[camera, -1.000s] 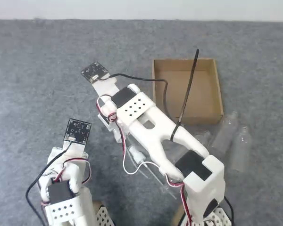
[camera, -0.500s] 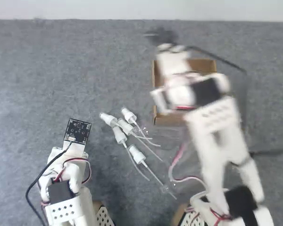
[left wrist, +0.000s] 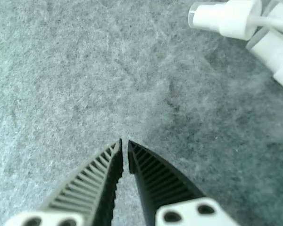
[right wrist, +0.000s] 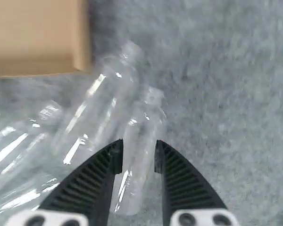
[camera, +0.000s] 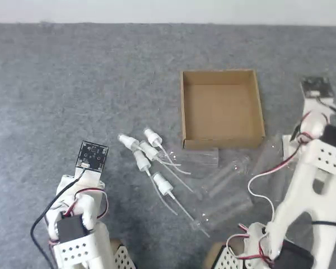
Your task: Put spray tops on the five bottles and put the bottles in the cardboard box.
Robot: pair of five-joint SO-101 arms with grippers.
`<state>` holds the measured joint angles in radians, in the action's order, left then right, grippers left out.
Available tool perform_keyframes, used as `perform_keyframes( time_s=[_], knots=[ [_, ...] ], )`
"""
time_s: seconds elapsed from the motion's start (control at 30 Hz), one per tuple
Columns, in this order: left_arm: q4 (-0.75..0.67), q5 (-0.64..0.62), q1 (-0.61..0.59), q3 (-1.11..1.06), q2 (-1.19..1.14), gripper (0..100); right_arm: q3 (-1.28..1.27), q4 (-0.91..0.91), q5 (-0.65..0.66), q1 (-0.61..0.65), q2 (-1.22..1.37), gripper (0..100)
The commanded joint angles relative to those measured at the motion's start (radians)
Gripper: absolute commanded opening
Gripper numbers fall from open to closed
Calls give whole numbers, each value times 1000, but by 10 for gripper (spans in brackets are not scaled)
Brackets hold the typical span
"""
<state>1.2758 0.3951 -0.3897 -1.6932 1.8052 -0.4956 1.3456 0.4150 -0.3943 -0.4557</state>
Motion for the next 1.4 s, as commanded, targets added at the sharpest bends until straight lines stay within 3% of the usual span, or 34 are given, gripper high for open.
perform_keyframes(
  time_s=[0.0, 0.43, 1.37],
  knots=[
    [2, 9, -3, 8, 17, 13, -95, -119, 18, -45, -44, 75],
    [2, 9, -3, 8, 17, 13, -310, -286, 15, -93, -45, 76],
    [5, 9, -3, 8, 17, 13, -347, -252, 21, -96, -47, 72]
  ],
)
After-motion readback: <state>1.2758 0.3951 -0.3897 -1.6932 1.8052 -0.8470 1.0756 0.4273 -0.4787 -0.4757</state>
